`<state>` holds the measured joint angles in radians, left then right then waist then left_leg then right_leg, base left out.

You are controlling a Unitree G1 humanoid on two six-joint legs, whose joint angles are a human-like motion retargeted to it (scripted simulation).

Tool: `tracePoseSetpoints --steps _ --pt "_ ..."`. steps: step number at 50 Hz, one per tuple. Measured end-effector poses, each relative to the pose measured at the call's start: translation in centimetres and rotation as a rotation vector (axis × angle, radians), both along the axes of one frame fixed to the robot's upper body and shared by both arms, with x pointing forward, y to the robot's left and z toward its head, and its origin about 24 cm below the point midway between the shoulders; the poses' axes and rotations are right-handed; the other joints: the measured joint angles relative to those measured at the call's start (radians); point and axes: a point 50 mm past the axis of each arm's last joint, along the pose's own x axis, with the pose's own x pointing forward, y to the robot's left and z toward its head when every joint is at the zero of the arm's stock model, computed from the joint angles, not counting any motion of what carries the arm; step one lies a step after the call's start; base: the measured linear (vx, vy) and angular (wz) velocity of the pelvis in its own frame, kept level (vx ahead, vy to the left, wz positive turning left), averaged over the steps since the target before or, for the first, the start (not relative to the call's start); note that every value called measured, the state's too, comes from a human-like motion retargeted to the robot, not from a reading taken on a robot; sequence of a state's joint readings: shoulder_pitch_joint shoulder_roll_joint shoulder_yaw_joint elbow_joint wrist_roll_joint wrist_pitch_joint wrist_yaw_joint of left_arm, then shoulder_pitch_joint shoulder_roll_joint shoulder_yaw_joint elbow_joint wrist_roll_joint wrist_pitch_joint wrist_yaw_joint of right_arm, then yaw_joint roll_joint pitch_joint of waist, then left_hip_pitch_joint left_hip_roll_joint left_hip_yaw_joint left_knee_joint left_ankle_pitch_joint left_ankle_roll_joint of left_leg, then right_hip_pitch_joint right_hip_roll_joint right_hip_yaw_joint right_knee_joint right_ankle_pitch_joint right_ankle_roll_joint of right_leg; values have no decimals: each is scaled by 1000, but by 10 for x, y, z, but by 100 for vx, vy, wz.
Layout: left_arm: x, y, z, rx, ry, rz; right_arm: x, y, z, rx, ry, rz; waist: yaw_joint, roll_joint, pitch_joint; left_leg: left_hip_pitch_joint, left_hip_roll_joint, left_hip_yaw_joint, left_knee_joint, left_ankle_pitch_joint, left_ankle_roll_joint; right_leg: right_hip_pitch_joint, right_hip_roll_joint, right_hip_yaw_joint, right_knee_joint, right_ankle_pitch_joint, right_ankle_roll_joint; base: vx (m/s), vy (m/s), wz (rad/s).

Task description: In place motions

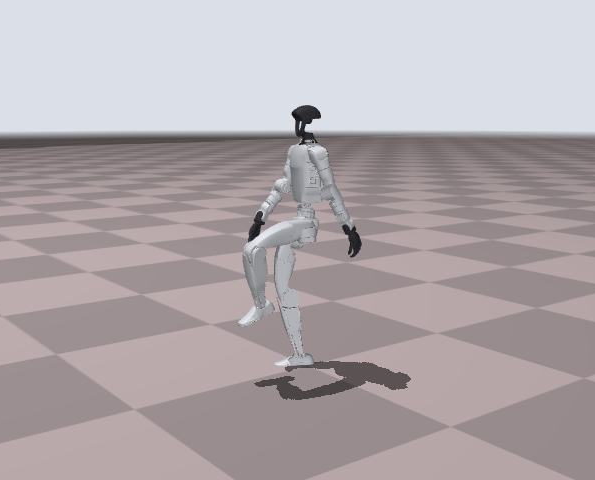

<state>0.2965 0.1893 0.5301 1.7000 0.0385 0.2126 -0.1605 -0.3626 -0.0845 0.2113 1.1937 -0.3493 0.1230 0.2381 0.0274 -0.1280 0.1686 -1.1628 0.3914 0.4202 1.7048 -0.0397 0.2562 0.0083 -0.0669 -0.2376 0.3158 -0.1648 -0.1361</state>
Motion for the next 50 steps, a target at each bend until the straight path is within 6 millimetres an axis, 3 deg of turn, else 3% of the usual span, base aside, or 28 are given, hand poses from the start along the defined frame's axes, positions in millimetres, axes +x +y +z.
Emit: tracePoseSetpoints --steps 4,9,13,15,18,20,22,23,25,28,30,32,33,35,37,40,42,45,50 --pt "17 -4 -7 0 -61 28 -13 -3 -7 11 52 -15 13 -15 9 -17 -44 -11 -4 -6 -7 -3 -34 -2 29 -14 2 0 5 4" --pt "59 -6 -22 0 -201 7 -47 -19 -25 -69 183 -45 -6 34 -12 221 -17 -46 -115 22 -5 11 1 -17 -25 2 11 -5 1 12" --pt "80 -2 -29 30 -288 -62 -106 -34 -44 -143 380 -75 -71 77 -92 506 -120 -68 -411 72 -90 -3 20 -23 -86 27 38 5 6 14" --pt "86 3 -30 54 -310 -108 -141 -45 -50 -177 494 -95 -105 88 -137 683 -199 -58 -656 100 -132 -14 18 -16 -109 34 56 12 5 -4" --pt "88 10 -30 79 -308 -153 -196 -64 -52 -235 675 -125 -157 125 -183 978 -318 -24 -1140 157 -141 -1 40 -13 -132 27 79 18 2 -8" --pt "91 15 -29 89 -302 -160 -230 -76 -49 -275 781 -148 -185 177 -208 1133 -345 14 -1451 19 -205 -9 96 -13 -130 14 80 18 5 -6" --pt "96 16 -29 82 -296 -164 -263 -92 -42 -327 871 -199 -240 229 -237 1213 -335 115 -1637 -78 -215 -12 131 -52 -125 -7 89 19 6 76" --pt "99 15 -29 81 -296 -165 -279 -101 -37 -354 912 -234 -280 249 -262 1225 -335 190 -1704 -51 -225 -21 134 -86 -125 -17 97 16 8 160" --pt "115 15 -31 82 -315 -171 -306 -113 -27 -401 976 -325 -381 268 -308 1164 -368 5 -1739 -15 -219 -54 101 -178 -113 -34 115 1 12 181" --pt "163 21 -31 96 -399 -241 -331 -114 -21 -421 1000 -532 -386 273 -270 1110 -367 -36 -1718 -3 -192 -153 63 -199 48 61 140 -22 13 64" --pt "203 25 -28 112 -488 -325 -337 -112 -20 -381 985 -678 -313 268 -225 1096 -350 -22 -1711 5 -186 -308 24 -142 319 245 174 -26 17 -38" --pt "232 28 -25 141 -591 -367 -330 -107 -24 -326 965 -724 -290 255 -181 1098 -341 -2 -1728 23 -188 -518 30 -32 654 322 171 -22 16 -84" --pt "242 31 -23 156 -642 -372 -323 -104 -27 -311 950 -711 -285 249 -161 1103 -340 23 -1739 29 -186 -619 44 18 819 286 174 -22 11 -58" --pt "258 40 -18 168 -719 -365 -304 -100 -34 -289 899 -646 -372 266 -145 1070 -329 30 -1733 28 -185 -828 -42 -18 1117 212 137 -23 8 37" --pt "257 49 -16 177 -718 -338 -282 -95 -41 -248 832 -534 -488 333 -127 986 -270 -7 -1704 35 -183 -1033 -48 -58 1309 151 114 -25 5 79" --pt "253 36 -19 155 -657 -369 -264 -86 -46 -184 776 -456 -502 402 -104 920 -196 65 -1666 32 -180 -1258 -63 -99 1486 81 90 -19 10 21" --pt "252 34 -19 129 -644 -394 -258 -81 -48 -178 778 -387 -519 426 -73 906 -169 49 -1650 27 -169 -1307 -78 -137 1505 59 89 -9 6 25" --pt "241 31 -22 93 -612 -434 -258 -78 -49 -199 790 -282 -523 429 -82 898 -164 27 -1630 14 -160 -1284 -86 -150 1437 43 96 8 -2 2" --pt "217 19 -29 67 -586 -458 -265 -75 -49 -221 783 -213 -449 364 -115 981 -210 47 -1658 20 -175 -959 -57 -155 1136 75 117 16 -4 -9"
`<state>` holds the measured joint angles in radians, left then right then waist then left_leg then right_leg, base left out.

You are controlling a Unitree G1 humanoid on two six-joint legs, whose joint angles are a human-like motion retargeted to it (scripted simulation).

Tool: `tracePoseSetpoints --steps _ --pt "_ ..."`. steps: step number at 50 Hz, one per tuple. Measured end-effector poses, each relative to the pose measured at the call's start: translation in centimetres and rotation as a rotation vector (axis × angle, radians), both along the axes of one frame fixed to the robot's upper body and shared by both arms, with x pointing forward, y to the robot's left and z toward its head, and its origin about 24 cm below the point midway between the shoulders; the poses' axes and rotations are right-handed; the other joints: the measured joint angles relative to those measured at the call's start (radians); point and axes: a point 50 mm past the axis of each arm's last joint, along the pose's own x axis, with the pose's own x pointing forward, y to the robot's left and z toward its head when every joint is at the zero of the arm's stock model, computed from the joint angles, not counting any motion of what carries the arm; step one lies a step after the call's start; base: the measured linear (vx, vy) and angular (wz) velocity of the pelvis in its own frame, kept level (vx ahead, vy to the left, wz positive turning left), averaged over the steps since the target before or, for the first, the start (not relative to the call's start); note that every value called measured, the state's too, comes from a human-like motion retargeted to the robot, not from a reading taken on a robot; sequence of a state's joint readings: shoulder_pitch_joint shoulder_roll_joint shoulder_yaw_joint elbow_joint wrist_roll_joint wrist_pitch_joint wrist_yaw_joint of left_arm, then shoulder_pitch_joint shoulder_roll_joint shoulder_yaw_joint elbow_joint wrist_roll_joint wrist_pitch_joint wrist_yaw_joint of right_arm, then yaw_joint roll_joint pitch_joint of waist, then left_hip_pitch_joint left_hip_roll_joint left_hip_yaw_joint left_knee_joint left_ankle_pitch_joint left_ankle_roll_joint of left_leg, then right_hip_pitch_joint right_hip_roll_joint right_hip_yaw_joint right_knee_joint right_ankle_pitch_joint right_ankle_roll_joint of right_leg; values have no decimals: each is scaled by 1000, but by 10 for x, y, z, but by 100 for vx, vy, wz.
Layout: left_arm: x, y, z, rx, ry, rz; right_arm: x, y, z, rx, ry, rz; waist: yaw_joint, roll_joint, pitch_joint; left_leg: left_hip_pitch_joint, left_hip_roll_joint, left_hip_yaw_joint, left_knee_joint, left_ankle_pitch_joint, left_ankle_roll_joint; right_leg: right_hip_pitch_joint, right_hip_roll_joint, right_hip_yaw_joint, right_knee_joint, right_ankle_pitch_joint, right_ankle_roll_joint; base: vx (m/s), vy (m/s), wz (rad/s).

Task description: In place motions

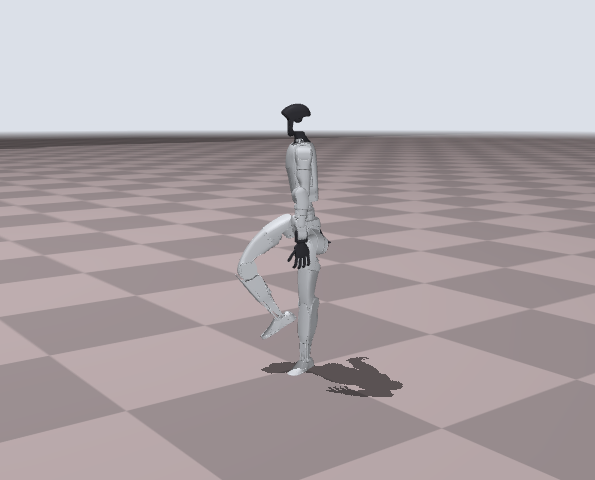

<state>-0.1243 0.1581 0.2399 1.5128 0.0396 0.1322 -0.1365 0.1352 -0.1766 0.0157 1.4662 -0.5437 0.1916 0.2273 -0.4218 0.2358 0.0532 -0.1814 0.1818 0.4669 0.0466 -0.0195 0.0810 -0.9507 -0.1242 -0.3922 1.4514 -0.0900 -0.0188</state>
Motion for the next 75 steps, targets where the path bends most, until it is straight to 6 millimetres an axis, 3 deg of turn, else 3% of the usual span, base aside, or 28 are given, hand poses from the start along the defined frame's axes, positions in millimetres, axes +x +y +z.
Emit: tracePoseSetpoints --steps 6,8,10,12,13,15,17,20,25,29,32,35,40,42,43,44,45,47,48,50,53,57,60,63,67,73,75 --pt "-72 -17 -6 -72 155 107 -2 -12 3 -44 13 -17 76 -109 -48 142 -62 71 -16 -40 -42 570 152 135 -681 82 59 25 -7 -6" --pt "-102 -20 -4 -91 226 138 0 -17 4 -81 16 -50 74 -140 -51 170 -71 50 44 -83 -40 796 166 114 -991 16 67 26 -8 62" --pt "-131 -20 0 -100 293 168 4 -20 5 -123 11 -87 88 -183 -42 167 -100 1 180 -61 -24 964 141 -4 -1241 -65 -27 19 -11 9" --pt "-141 -16 3 -99 328 168 26 -18 3 -117 -34 -135 175 -226 -61 13 -80 63 479 172 9 988 82 46 -1324 -42 -12 -10 -10 -84" --pt "-139 -13 3 -88 332 162 44 -15 2 -95 -76 -160 228 -224 -56 -146 -20 24 701 250 36 951 84 70 -1316 -33 -11 -32 -16 -35" --pt "-131 -11 2 -67 321 180 86 -11 2 -45 -175 -149 232 -203 15 -380 98 -73 1073 187 117 958 108 12 -1317 -18 -20 -39 -18 49" --pt "-128 -15 2 -96 314 229 133 -11 9 -24 -284 -59 310 -243 101 -508 214 -26 1310 113 157 988 106 57 -1313 -11 -51 -36 -6 -90" --pt "-135 -26 3 -153 342 292 191 -2 22 -41 -467 108 388 -299 138 -761 214 -22 1517 21 175 951 70 136 -1265 -18 -83 -16 -3 -117" --pt "-172 -31 11 -154 439 302 233 22 36 52 -665 257 402 -346 73 -1028 155 -8 1587 -34 175 880 36 168 -1191 -48 -125 17 2 -28" --pt "-161 -26 9 -154 412 296 250 45 43 143 -749 223 402 -351 105 -949 158 -14 1531 -34 176 902 29 161 -1184 -61 -129 -2 -1 1" --pt "-147 -21 5 -135 366 291 241 53 38 188 -729 170 388 -330 89 -797 156 -16 1434 -18 166 919 38 140 -1212 -57 -115 6 5 32" --pt "-134 -18 2 -116 310 302 215 55 25 199 -641 143 366 -303 57 -580 110 -31 1249 35 107 938 54 124 -1245 -53 -99 12 6 21" --pt "-128 -14 0 -74 253 302 136 39 0 142 -387 136 331 -236 -62 -152 -30 -19 660 170 8 927 103 116 -1291 -56 -61 22 5 3" --pt "-125 -12 0 -58 267 290 95 22 -5 85 -242 151 308 -201 -63 94 -121 -38 275 77 -44 956 121 99 -1233 -105 -39 36 7 39" --pt "-125 -10 0 -49 273 282 75 15 -5 60 -175 142 276 -179 -76 163 -114 -7 177 -52 -41 952 137 69 -1202 -122 -32 37 8 90" --pt "-123 -11 0 -47 279 276 55 7 -4 31 -107 131 248 -160 -96 185 -113 3 112 -103 -28 933 143 49 -1156 -106 -22 35 9 102" --pt "-121 -12 0 -49 286 270 35 -1 -2 1 -40 120 220 -144 -120 183 -114 3 62 -114 -8 906 144 34 -1102 -74 -11 13 13 76" --pt "-91 -10 -1 -61 253 250 18 -10 2 -60 29 55 177 -112 -107 132 -88 -35 26 -79 -5 702 151 58 -810 111 6 -24 16 80" --pt "-71 -7 -2 -57 222 235 15 -12 4 -89 41 2 146 -113 -53 129 -85 -101 22 -57 -4 614 120 61 -620 153 19 -42 16 85" --pt "-37 1 0 -32 142 194 8 -18 7 -138 56 -113 141 -124 21 153 -78 -78 -3 -36 -3 454 92 98 -304 119 30 -40 18 39" --pt "3 17 5 -2 9 136 5 -23 11 -152 82 -200 55 -90 36 94 -53 -83 -8 -23 -2 169 -3 70 90 35 19 -23 13 44" --pt "7 24 5 58 -51 105 -16 -26 13 -165 114 -221 -16 14 -66 -48 6 -66 1 -16 5 -185 -5 58 342 -31 31 12 -3 2" --pt "19 24 7 53 -92 77 -12 -23 11 -156 72 -247 -20 31 -50 -69 31 -52 21 -28 12 -239 -30 37 355 -45 15 -6 3 3" --pt "14 17 5 20 -71 74 -7 -18 8 -133 52 -238 -2 -3 -49 -32 9 -54 23 -39 14 -136 -22 59 247 -38 1 10 0 -22" --pt "-13 0 -2 -20 -1 102 2 -14 4 -111 4 -208 43 -29 -85 22 -10 -18 7 -45 -2 129 26 64 -58 -1 11 22 0 -47" --pt "-72 -20 -6 -70 177 148 41 -3 -3 -84 -144 -132 91 -119 -80 159 -85 7 -14 -73 -21 700 170 160 -855 103 57 18 -5 -17" --pt "-95 -23 -4 -77 251 162 57 0 -4 -83 -200 -79 100 -144 -92 181 -117 8 -9 -86 -25 865 151 105 -1114 -41 54 17 -9 -16"
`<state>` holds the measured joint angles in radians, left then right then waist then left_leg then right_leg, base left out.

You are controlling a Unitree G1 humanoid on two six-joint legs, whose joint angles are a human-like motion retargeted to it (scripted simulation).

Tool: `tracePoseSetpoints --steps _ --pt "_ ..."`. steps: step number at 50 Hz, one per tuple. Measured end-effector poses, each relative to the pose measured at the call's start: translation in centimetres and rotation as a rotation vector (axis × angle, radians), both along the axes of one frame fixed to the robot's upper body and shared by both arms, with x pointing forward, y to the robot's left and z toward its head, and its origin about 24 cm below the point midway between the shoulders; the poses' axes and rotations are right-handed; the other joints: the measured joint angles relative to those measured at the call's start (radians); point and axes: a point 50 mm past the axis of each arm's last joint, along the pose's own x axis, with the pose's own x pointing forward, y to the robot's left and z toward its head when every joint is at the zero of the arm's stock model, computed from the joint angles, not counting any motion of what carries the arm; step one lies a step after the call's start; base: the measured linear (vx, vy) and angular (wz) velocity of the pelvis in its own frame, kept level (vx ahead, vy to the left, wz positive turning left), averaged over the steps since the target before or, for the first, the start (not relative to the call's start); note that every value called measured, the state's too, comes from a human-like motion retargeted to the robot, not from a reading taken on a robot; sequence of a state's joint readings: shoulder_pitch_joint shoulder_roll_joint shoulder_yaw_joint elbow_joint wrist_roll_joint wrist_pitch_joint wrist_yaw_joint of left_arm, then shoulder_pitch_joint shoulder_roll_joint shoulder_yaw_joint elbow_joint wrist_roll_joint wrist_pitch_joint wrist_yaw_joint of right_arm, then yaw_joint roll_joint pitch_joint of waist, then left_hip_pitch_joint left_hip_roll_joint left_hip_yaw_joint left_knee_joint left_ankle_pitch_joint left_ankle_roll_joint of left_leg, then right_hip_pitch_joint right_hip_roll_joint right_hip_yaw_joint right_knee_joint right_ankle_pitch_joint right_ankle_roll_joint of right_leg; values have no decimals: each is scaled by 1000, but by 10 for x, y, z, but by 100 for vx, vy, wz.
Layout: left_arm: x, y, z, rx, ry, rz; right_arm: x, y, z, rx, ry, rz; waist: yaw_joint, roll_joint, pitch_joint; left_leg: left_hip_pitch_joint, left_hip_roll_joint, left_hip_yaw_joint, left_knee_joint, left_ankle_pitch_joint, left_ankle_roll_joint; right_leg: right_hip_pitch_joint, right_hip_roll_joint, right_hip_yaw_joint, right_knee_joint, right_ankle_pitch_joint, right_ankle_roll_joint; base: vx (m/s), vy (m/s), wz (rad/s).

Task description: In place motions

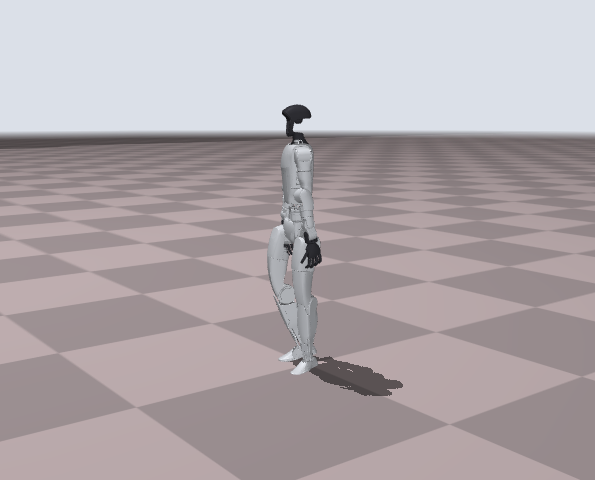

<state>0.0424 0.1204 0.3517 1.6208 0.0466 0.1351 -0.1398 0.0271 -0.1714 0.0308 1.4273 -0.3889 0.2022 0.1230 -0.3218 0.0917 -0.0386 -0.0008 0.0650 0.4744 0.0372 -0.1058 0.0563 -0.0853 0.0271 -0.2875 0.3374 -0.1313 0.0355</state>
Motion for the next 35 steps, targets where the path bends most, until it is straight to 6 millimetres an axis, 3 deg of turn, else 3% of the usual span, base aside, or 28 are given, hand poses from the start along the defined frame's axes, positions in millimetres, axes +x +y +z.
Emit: tracePoseSetpoints --steps 2,5,9,12,16,22,27,31,35 --pt "-23 0 4 -6 75 9 13 5 -1 14 -36 57 50 -30 -26 23 -31 36 -2 -13 -8 67 -16 -62 -152 -46 -76 15 -13 -97" --pt "-42 -1 8 -11 150 8 37 16 -1 70 -95 98 91 -47 -43 5 -54 9 8 -10 -3 81 -35 -47 -242 4 -49 -6 -12 -18" --pt "-37 -3 6 -9 110 80 84 31 6 172 -236 184 124 -55 25 20 -35 52 12 -3 -12 94 -15 -13 -266 17 -71 -22 -10 -29" --pt "-36 -5 5 -24 103 76 91 34 7 169 -270 231 80 -39 20 12 -34 30 3 6 -12 97 -13 -42 -269 11 -73 -3 -6 44" --pt "-23 -3 3 34 94 10 69 24 3 118 -207 194 75 -32 8 0 -34 19 -4 18 -15 101 -11 -68 -282 10 -76 -6 -3 34" --pt "3 5 -1 80 14 -99 7 4 -1 47 -3 100 108 -36 -7 1 -35 16 -15 27 -25 100 -9 -77 -285 8 -84 0 -3 4" --pt "2 4 -1 75 7 -91 -31 -3 2 -16 122 40 93 -23 -19 -1 -10 19 10 7 -41 98 3 -75 -291 11 -90 0 0 0" --pt "-6 5 -1 111 38 -77 -36 -2 3 6 153 0 94 -30 -16 -43 8 1 129 21 -40 95 -9 -58 -292 20 -98 -3 -1 -11" --pt "-5 7 -1 144 42 -58 -15 5 1 20 105 40 8 -56 6 -215 36 -82 424 235 -70 96 -62 -143 -312 36 -102 -18 -1 95"
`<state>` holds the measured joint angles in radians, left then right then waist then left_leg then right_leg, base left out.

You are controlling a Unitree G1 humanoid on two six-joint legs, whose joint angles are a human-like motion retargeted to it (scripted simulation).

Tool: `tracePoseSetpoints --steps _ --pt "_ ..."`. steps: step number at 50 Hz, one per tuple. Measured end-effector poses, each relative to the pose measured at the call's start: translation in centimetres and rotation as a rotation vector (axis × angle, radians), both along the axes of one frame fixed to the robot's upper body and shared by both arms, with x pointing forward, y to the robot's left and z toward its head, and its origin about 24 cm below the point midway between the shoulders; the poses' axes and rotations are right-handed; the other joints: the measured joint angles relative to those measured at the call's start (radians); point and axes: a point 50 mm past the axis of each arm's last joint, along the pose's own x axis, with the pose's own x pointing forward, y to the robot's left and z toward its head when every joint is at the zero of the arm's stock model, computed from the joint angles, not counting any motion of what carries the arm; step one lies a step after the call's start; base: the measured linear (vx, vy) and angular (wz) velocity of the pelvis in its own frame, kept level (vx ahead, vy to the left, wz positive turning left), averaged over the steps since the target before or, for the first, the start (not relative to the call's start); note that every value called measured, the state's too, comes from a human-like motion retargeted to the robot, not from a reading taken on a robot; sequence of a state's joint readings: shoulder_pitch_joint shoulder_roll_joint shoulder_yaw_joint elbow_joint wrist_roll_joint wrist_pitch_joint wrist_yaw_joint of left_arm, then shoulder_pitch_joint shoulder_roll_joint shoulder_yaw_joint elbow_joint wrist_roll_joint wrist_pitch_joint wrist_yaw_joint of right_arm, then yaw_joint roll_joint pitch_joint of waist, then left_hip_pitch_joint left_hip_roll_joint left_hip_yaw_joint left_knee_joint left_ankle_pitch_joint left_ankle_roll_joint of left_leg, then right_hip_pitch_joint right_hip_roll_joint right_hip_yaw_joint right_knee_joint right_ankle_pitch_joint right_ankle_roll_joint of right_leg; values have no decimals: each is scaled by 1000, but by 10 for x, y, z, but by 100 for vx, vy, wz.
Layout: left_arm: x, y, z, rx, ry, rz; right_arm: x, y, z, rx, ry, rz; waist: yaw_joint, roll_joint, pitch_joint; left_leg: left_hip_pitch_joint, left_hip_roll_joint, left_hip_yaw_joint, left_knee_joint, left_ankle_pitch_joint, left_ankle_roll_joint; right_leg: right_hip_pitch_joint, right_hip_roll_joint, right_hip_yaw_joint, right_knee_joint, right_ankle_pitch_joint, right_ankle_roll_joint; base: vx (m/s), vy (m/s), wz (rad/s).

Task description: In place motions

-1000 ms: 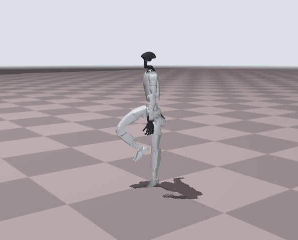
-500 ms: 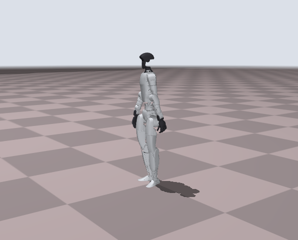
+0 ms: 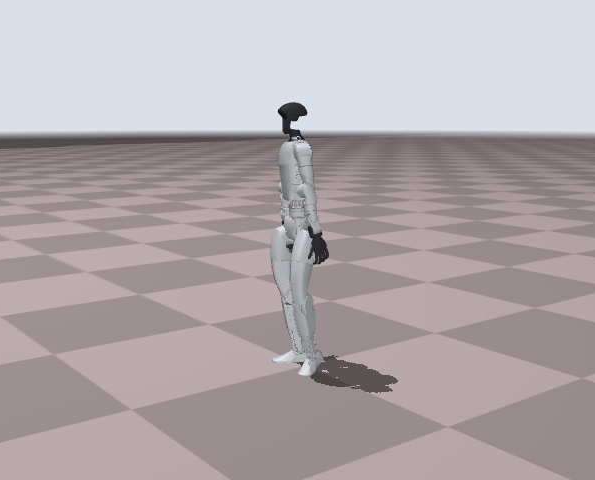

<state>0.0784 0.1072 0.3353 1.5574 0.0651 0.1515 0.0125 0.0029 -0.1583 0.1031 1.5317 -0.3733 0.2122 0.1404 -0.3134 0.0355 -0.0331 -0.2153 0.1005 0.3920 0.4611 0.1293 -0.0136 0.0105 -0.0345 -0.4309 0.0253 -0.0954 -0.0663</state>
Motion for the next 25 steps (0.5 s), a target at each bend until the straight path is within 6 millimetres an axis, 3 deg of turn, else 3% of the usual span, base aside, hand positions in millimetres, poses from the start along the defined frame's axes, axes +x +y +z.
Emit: tracePoseSetpoints --steps 3,7,13,17,20,22,23,25 --pt "2 2 0 0 -15 16 23 3 -1 31 -69 97 50 -14 22 -167 46 -8 292 76 56 7 -11 21 -10 4 0 -14 -2 -11" --pt "-7 -5 1 -37 11 63 49 8 -1 48 -130 217 95 -32 39 -292 108 34 520 -29 117 6 -25 27 2 3 -8 -4 2 -6" --pt "-29 -13 3 -65 53 147 67 18 -1 78 -228 264 100 -28 37 -232 29 -5 364 -9 66 20 -19 37 4 -5 -2 7 2 -11" --pt "-35 -12 5 -50 82 144 46 13 -3 50 -176 252 110 -5 10 -51 -60 -68 21 -14 40 21 13 51 28 -33 9 16 1 -28" --pt "-27 -11 4 -36 67 148 18 4 -2 26 -90 217 144 12 9 101 -87 -40 -221 -244 82 9 40 94 105 -82 11 21 2 -72" --pt "-15 -11 2 -32 33 162 -1 -5 0 -2 -18 189 109 43 8 167 -68 47 -360 -228 104 -28 62 83 209 -101 17 17 6 28" --pt "-5 -10 1 -35 7 171 -9 -9 1 -19 16 174 54 59 -4 161 -51 23 -384 -210 83 -77 63 60 279 -67 25 -6 6 56" --pt "28 -6 -1 -40 -80 172 -12 -14 3 -46 45 116 71 71 11 106 -36 24 -393 -182 95 -225 41 76 508 68 57 -31 9 -46"
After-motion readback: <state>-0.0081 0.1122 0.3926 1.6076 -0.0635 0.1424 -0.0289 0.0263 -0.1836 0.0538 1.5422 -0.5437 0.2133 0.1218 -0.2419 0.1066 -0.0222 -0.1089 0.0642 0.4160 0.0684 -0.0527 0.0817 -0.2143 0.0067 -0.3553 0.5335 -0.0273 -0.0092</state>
